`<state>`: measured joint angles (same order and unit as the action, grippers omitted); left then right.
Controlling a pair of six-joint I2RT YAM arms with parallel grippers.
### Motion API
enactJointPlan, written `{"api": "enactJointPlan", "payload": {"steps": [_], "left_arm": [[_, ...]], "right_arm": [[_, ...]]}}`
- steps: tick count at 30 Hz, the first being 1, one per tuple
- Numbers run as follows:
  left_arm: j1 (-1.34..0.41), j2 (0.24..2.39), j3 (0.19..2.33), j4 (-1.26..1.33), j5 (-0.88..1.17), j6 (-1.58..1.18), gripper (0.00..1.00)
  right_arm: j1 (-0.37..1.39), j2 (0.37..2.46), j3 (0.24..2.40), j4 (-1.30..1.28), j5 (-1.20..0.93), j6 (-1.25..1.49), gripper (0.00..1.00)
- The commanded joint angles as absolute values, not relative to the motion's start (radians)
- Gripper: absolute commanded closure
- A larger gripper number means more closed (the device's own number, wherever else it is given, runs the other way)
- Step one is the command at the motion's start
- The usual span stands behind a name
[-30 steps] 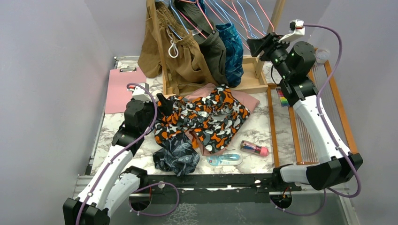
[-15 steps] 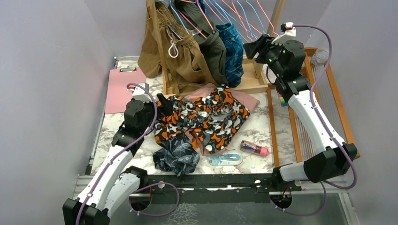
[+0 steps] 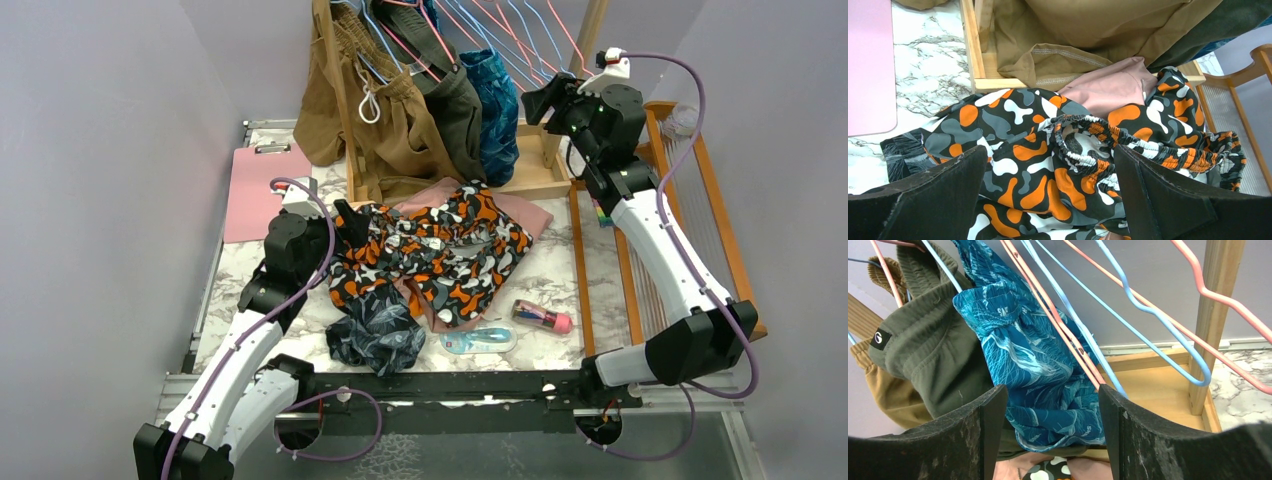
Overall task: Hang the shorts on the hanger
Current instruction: Pick up the hanger from the clothesline.
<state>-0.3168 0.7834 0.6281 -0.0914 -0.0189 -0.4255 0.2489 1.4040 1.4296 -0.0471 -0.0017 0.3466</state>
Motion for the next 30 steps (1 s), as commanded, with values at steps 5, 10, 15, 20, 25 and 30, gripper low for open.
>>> {"api": "enactJointPlan", "payload": {"steps": [5, 10, 15, 20, 25, 30], "left_arm": [[-0.324, 0.773, 0.641, -0.06, 0.001, -0.417, 0.01], [-0.324, 0.773, 0.641, -0.059, 0.002, -0.419, 0.01], [-0.326, 0.773, 0.641, -0.059, 0.002, -0.419, 0.01], [-0.329, 0.773, 0.641, -0.058, 0.004, -0.419, 0.01], [-0.331, 0.774, 0.64, -0.057, 0.005, -0.419, 0.01], [-0.334, 0.774, 0.64, -0.057, 0.007, -0.419, 0.01]], "right_arm": [[0.25, 1.37, 1.421, 0.002, 0.057, 0.303, 0.28], [0.25, 1.376, 1.421, 0.0, 0.049, 0.298, 0.28], [0.25, 1.397, 1.431, -0.001, 0.037, 0.298, 0.28], [0.25, 1.426, 1.444, -0.004, 0.039, 0.288, 0.29], [0.249, 1.457, 1.458, -0.005, 0.018, 0.285, 0.34], [0.25, 1.468, 1.464, 0.003, -0.02, 0.294, 0.41]]}}
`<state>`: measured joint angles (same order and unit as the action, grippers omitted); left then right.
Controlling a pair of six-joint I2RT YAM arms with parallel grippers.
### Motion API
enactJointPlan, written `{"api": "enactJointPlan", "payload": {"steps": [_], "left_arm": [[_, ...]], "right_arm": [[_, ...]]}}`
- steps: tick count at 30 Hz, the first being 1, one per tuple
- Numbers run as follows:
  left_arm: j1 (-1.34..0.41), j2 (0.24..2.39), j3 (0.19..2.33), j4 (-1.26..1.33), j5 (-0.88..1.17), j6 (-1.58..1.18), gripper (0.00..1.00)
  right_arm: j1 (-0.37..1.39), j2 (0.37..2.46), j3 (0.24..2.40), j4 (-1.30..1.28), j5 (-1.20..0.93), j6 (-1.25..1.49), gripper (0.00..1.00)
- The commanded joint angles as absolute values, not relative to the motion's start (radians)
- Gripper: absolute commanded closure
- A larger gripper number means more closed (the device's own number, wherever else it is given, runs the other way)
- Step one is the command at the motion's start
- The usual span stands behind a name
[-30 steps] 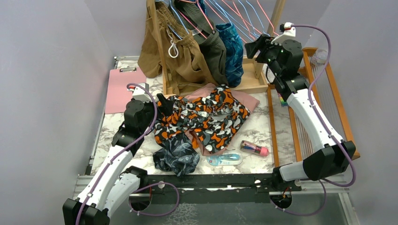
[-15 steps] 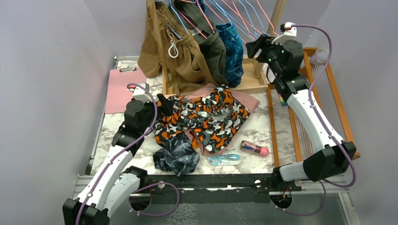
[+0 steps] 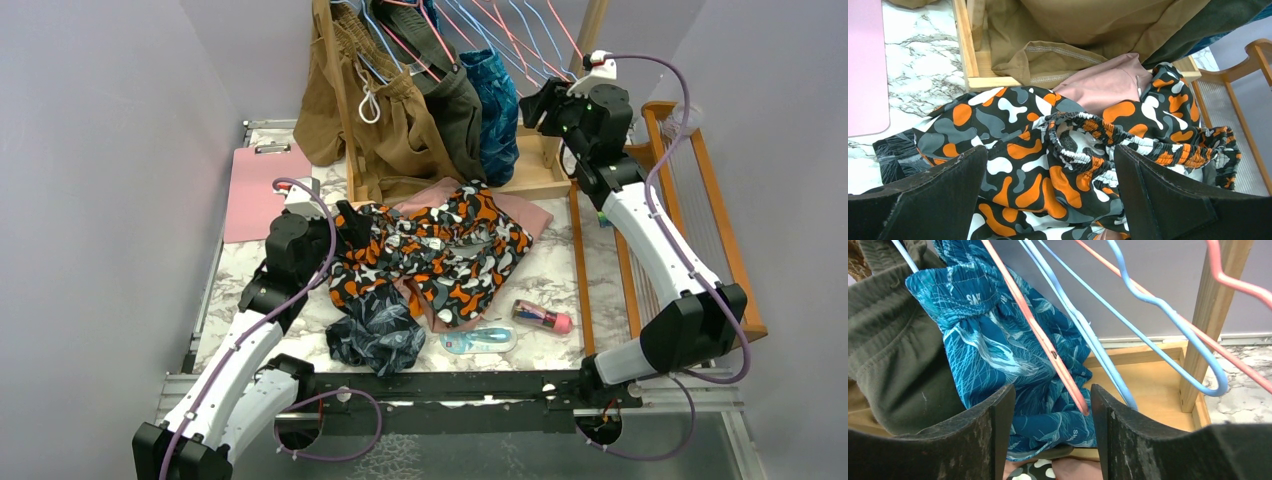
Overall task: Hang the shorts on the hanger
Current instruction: Pick up the hanger from the clothesline.
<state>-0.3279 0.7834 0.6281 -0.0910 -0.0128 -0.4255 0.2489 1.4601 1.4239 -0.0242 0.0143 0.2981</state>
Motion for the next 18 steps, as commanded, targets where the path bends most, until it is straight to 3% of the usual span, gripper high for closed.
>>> {"api": "enactJointPlan", "payload": {"steps": [1, 9, 18], "left_arm": [[-0.333, 0.774, 0.64, -0.056, 0.007, -0.419, 0.01], [-0.336, 0.773, 0.639, -0.054, 0.009, -0.419, 0.01], [-0.335, 0.774, 0.639, -0.056, 0.01, -0.419, 0.01]], "right_arm": [[0.249, 1.467, 1.464, 0.006, -0.029, 0.295, 0.44], [0.25, 1.463, 1.457, 0.028, -0.063, 0.297, 0.65], [0.25, 1.479, 1.48, 0.037, -0.133, 0.288, 0.74]]}}
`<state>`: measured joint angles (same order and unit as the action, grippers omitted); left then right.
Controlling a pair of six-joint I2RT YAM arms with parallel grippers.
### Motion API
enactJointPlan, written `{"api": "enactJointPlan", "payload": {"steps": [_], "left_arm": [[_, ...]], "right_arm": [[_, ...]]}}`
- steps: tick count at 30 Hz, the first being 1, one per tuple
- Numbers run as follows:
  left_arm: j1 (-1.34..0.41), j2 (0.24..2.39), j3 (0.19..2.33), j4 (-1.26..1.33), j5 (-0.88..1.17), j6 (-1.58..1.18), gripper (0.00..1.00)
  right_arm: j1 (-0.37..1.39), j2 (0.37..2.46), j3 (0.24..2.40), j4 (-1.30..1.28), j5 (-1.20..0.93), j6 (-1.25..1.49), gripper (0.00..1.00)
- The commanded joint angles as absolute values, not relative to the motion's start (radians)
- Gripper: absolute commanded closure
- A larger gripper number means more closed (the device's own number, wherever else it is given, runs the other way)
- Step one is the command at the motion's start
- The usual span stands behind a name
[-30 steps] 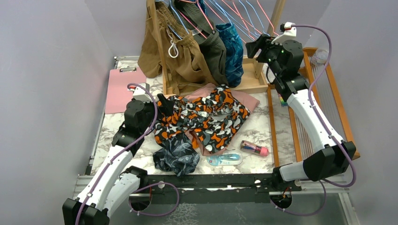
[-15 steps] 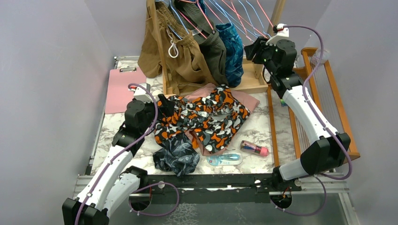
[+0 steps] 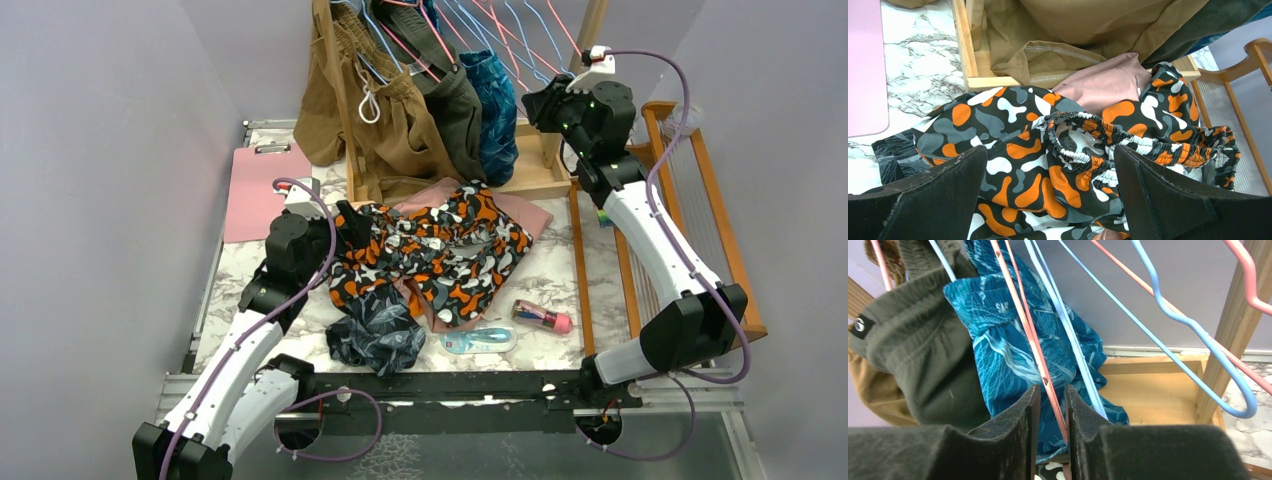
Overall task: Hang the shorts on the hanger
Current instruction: Pick up the hanger from the clothesline.
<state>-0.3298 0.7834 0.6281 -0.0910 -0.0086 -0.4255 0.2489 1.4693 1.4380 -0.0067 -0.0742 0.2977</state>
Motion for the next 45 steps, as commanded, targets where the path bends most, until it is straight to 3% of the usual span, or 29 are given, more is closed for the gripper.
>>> {"api": "enactJointPlan", "payload": {"steps": [1, 10, 39, 45], "left_arm": [[-0.336, 0.774, 0.639, -0.056, 0.01, -0.418, 0.01], [-0.335, 0.773, 0.64, -0.056, 0.013, -0.419, 0.01], [-0.335, 0.783, 0.638, -0.055, 0.014, -0.418, 0.01], [-0.333, 0.79, 0.639, -0.053, 0.017, -0.419, 0.01]], "right_arm": [[0.25, 1.478, 1.478, 0.041, -0.143, 0.284, 0.76], [0.251, 1.455, 1.453, 0.061, -0.21, 0.255, 0.99], [0.294, 1.339, 1.323, 0.296, -0.155, 0.174, 0.99], [0.384, 1.332, 1.341, 0.188, -0.013, -0.001, 0.99]]}}
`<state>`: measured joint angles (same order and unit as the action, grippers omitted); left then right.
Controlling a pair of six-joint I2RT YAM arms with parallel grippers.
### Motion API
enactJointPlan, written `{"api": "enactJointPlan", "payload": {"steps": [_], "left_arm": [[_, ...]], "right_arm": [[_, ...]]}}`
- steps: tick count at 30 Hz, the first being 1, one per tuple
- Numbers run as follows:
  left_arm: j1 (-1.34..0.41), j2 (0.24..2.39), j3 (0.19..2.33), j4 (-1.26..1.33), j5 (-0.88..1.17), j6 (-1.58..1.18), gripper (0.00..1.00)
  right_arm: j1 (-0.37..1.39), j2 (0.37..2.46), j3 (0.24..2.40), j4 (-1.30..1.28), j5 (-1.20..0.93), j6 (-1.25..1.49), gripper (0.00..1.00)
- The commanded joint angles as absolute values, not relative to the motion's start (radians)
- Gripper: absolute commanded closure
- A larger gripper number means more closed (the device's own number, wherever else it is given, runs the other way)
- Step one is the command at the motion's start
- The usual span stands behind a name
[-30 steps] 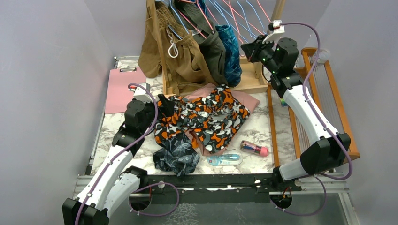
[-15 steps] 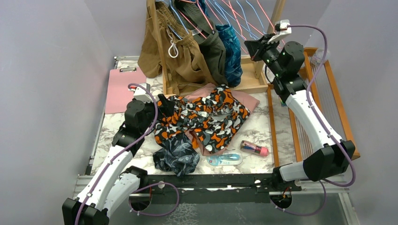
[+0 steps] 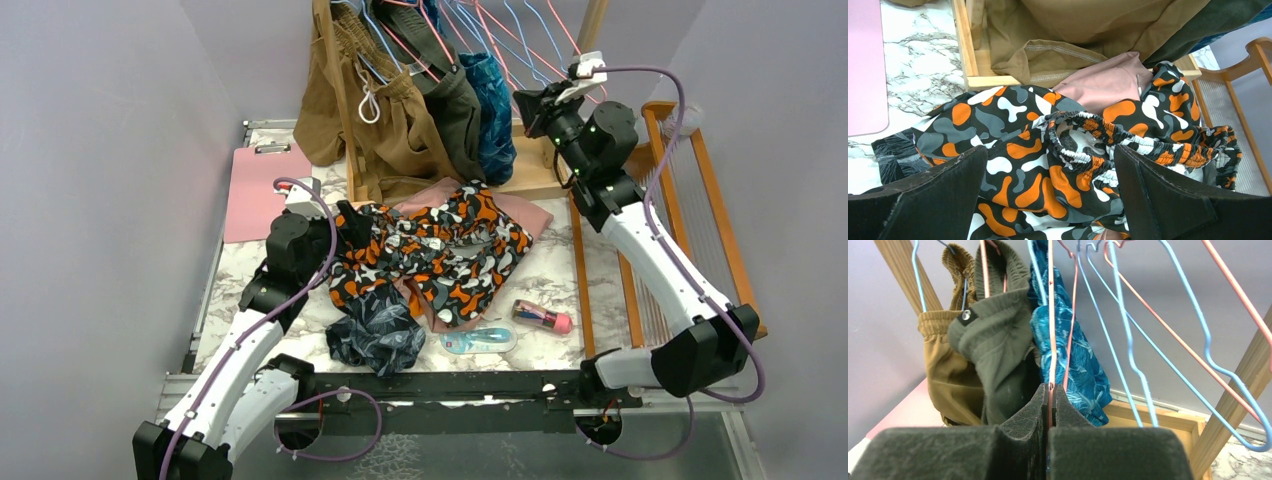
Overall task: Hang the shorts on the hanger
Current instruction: Pick up the hanger from the clothesline.
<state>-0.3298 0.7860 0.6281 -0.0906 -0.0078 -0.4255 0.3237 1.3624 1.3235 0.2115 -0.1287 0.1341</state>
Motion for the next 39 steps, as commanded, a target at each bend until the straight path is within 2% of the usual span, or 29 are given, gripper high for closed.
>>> {"api": "enactJointPlan", "payload": {"steps": [1, 10, 14, 18, 25, 32, 36, 39], "left_arm": [[-0.335, 0.792, 0.639, -0.053, 0.018, -0.419, 0.01], [-0.335, 0.795, 0.638, -0.051, 0.029, -0.423, 0.01], [-0.334, 0.795, 0.637, -0.052, 0.032, -0.423, 0.01], [-0.333, 0.79, 0.638, -0.051, 0.029, -0.423, 0.01], [-0.334, 0.791, 0.637, -0.052, 0.034, -0.424, 0.01], [-0.336, 0.79, 0.637, -0.052, 0.036, -0.424, 0.01], [-0.336, 0.789, 0.637, -0.051, 0.035, -0.424, 0.01], [-0.335, 0.789, 0.637, -0.05, 0.037, -0.425, 0.01]], "right_arm": [[0.394, 1.33, 1.339, 0.177, 0.002, -0.018, 0.99], [0.408, 1.31, 1.276, 0.188, 0.099, -0.038, 0.99], [0.408, 1.339, 1.324, 0.145, 0.095, -0.025, 0.99], [0.408, 1.353, 1.351, 0.118, 0.041, -0.048, 0.84], [0.408, 1.397, 1.392, 0.104, 0.018, -0.071, 0.8], [0.408, 1.455, 1.454, 0.084, 0.009, -0.069, 0.64], [0.408, 1.48, 1.484, 0.083, 0.015, -0.073, 0.64], [0.408, 1.498, 1.508, 0.084, 0.027, -0.075, 0.67]]}}
